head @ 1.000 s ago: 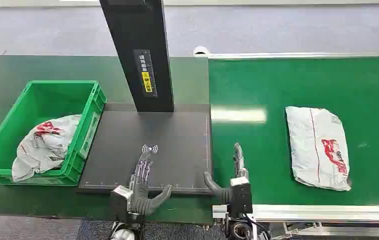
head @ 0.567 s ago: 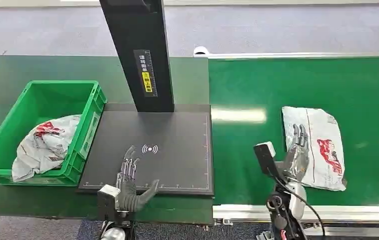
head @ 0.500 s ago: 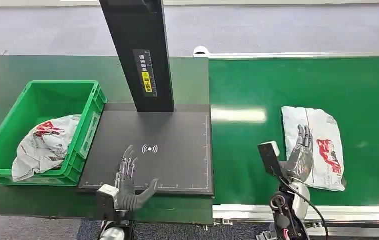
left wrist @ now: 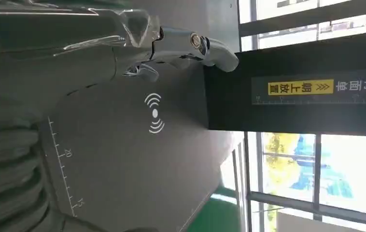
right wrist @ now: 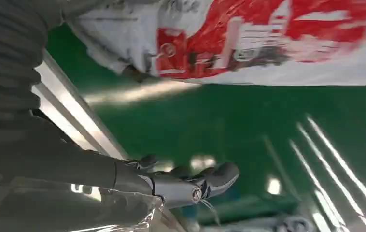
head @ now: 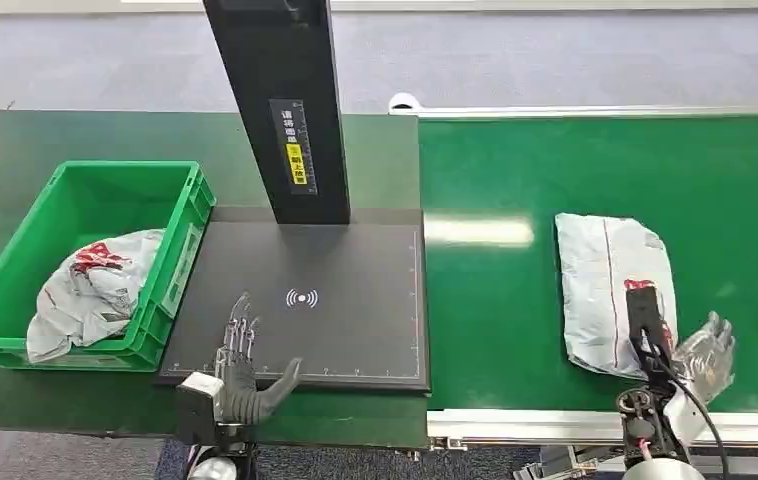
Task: Moved the parcel from conveyor to table for the left to box.
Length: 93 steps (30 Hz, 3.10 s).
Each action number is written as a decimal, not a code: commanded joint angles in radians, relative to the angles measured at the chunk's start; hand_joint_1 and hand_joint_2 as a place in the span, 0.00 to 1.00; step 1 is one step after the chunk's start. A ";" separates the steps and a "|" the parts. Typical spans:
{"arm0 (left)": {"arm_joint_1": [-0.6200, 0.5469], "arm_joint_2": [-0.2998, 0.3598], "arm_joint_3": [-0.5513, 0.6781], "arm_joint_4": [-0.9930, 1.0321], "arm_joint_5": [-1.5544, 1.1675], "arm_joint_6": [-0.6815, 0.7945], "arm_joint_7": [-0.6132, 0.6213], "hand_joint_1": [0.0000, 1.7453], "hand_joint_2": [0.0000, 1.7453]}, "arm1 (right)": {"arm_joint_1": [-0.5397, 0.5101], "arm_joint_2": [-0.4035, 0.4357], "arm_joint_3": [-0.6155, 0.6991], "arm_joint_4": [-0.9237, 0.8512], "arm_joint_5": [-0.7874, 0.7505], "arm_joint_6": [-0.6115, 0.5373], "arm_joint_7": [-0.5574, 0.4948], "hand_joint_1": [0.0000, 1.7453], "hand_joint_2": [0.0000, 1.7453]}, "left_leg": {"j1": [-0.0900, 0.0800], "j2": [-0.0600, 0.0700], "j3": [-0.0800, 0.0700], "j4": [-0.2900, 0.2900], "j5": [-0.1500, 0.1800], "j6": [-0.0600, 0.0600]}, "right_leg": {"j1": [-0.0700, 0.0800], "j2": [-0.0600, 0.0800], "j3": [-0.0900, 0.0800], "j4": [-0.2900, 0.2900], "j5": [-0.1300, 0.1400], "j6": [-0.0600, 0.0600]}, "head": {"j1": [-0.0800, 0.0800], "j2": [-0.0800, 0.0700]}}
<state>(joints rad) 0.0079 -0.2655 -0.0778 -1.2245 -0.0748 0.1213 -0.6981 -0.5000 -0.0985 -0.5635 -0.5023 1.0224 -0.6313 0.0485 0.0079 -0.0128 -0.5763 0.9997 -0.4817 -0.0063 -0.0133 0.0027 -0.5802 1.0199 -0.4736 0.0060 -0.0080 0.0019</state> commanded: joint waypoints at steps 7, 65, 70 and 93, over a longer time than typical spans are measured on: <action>0.004 0.013 0.028 0.027 -0.001 -0.007 0.000 0.00 1.00 | -0.048 -0.028 -0.104 0.228 0.050 0.031 0.096 0.00 1.00 | 0.002 0.002 0.003 -0.002 0.001 0.000 | 0.002 0.000 0.003 -0.003 0.001 0.000 | 0.000 0.000; -0.064 0.043 0.030 -0.065 -0.089 0.180 0.000 0.00 1.00 | -0.040 0.448 1.251 -0.142 -0.884 0.358 -0.570 1.00 1.00 | 0.003 0.007 0.002 -0.001 0.001 -0.001 | 0.004 0.006 0.000 -0.001 0.000 0.000 | 0.000 0.000; -0.058 0.045 0.033 -0.067 -0.085 0.185 0.000 0.00 1.00 | -0.051 0.448 1.239 -0.089 -0.924 0.379 -0.564 0.00 1.00 | 0.003 0.005 0.000 -0.001 0.001 -0.001 | 0.004 0.005 -0.001 0.000 0.000 0.000 | 0.001 0.000; -0.073 0.044 0.034 -0.040 -0.074 0.171 0.000 0.00 1.00 | -0.040 0.448 1.137 -0.087 -0.947 0.480 -0.663 0.00 1.00 | 0.003 0.003 0.000 -0.001 0.001 -0.001 | 0.004 0.003 -0.001 -0.001 0.000 0.000 | 0.000 0.000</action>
<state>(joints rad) -0.0410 -0.2365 -0.0473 -1.3230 -0.1549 0.2983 -0.6981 -0.5181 0.3445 0.6180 -0.6401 0.0870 -0.2011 -0.5772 0.0108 -0.0100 -0.5781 1.0005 -0.4810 -0.0069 -0.0098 0.0068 -0.5827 1.0209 -0.4738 0.0061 -0.0076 0.0023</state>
